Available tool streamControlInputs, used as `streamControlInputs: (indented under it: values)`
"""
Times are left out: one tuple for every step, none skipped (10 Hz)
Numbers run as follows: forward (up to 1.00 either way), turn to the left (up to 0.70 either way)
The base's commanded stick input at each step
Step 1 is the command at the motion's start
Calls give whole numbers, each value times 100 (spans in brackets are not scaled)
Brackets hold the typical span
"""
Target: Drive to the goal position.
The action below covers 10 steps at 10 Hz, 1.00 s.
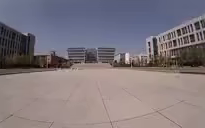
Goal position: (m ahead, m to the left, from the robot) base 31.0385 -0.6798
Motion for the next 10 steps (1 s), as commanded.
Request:
streamControlInputs:
  values:
    - [70, 0]
    - [70, 0]
    - [70, 0]
    - [70, 0]
    - [70, 0]
    - [70, 0]
    - [70, 0]
    - [70, 0]
    - [70, 0]
    - [70, 0]
